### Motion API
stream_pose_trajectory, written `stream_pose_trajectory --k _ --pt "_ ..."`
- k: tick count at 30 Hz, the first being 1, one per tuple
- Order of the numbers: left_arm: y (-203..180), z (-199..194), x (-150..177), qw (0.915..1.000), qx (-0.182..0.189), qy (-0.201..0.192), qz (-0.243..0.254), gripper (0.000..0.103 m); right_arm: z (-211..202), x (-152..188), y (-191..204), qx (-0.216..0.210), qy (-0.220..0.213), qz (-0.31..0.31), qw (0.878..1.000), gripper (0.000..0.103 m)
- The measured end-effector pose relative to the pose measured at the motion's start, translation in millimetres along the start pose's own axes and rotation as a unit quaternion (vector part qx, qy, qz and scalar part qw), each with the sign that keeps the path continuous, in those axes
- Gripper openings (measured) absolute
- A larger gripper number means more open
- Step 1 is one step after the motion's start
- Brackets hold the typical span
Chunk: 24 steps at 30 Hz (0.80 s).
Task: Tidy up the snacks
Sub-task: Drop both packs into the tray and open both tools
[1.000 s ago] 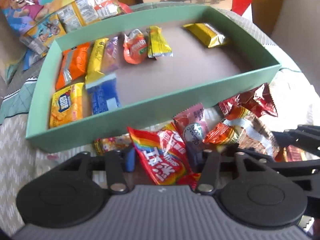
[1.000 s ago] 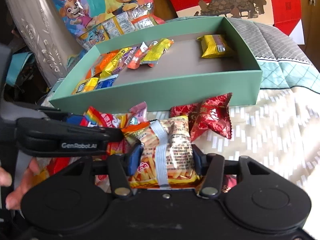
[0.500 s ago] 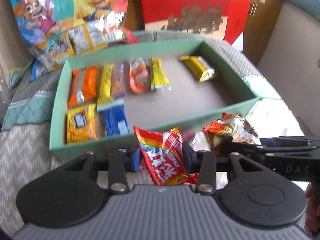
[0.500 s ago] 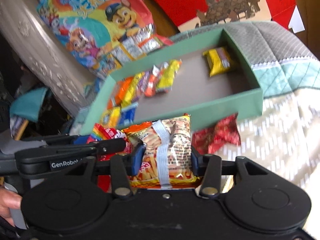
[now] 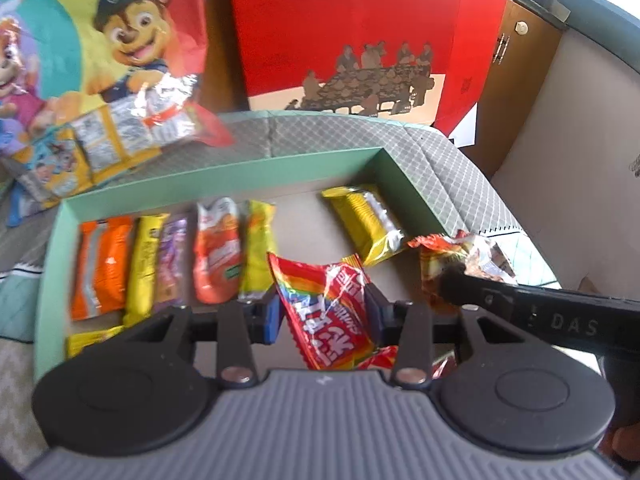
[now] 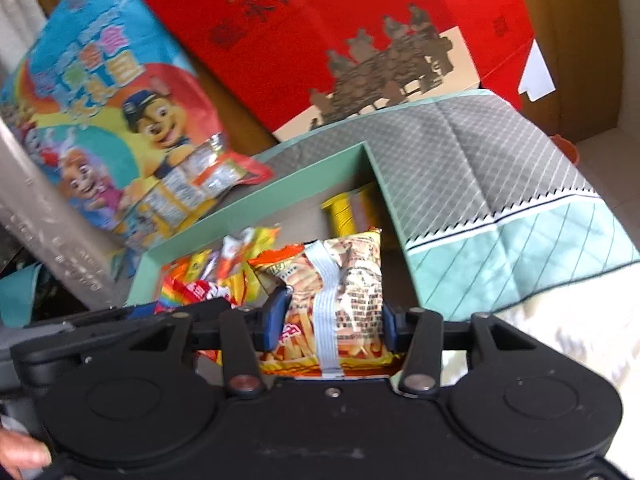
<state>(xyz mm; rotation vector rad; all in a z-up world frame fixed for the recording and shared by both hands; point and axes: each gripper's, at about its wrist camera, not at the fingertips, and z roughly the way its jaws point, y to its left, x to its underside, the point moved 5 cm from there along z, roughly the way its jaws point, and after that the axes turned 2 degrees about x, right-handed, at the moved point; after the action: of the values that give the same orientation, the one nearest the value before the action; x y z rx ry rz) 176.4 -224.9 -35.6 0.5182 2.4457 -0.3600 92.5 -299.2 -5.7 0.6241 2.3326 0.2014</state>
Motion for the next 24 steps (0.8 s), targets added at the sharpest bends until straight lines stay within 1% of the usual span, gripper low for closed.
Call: stream_pose_trajectory --k 3,4,6,7,8,9,10,11,13,19,24 --pt "-5.6 12.8 -3.7 1.0 0.004 0.003 -0.001 0.041 9.5 -6.2 -3.7 0.003 0.001 -0.005 1.0 0.046" --pt "-6.8 16.7 -5.0 1.0 0.007 0.004 -0.004 0.041 12.8 -5.8 -3.9 0.002 0.001 -0.006 1.0 0.049" --pt "-6.1 23.0 -6.5 1.0 0.003 0.002 -0.009 0.044 17.7 -8.5 -3.4 0.001 -0.001 -0.004 1.0 0.051" --pt "-4.0 26.5 -6.5 0.9999 -0.007 0.002 -0.009 0.054 19.1 -9.6 -3.2 0.002 -0.002 -0.002 1.0 0.06" --pt "0.4 30.0 -5.5 0.9997 -0.021 0.005 -0.011 0.076 18.7 -11.2 -5.2 0.006 -0.008 0.002 1.0 0.072" --pt "5.8 33.0 -3.4 0.9993 -0.034 0.01 -0.015 0.089 18.8 -13.9 -6.9 0.006 -0.013 0.005 1.0 0.081" --pt "11.1 34.5 -0.8 0.9987 -0.046 0.012 -0.019 0.102 15.7 -13.9 -7.6 0.004 -0.02 0.009 1.0 0.099" --pt "15.7 34.5 0.7 0.9982 -0.053 0.011 -0.023 0.102 12.5 -14.1 -8.1 0.002 -0.029 0.011 1.0 0.103" --pt "21.8 35.1 5.9 0.998 -0.05 0.02 -0.032 0.102 8.4 -13.2 -7.8 0.005 -0.037 0.011 0.999 0.103" --pt "28.1 28.4 19.5 0.9977 -0.052 0.033 -0.027 0.103 2.4 -5.1 -7.6 0.008 -0.028 0.015 0.999 0.103" --pt "22.9 19.0 28.4 0.9981 -0.047 0.035 -0.019 0.103 -3.0 4.3 -4.4 0.011 -0.018 0.013 1.0 0.103"
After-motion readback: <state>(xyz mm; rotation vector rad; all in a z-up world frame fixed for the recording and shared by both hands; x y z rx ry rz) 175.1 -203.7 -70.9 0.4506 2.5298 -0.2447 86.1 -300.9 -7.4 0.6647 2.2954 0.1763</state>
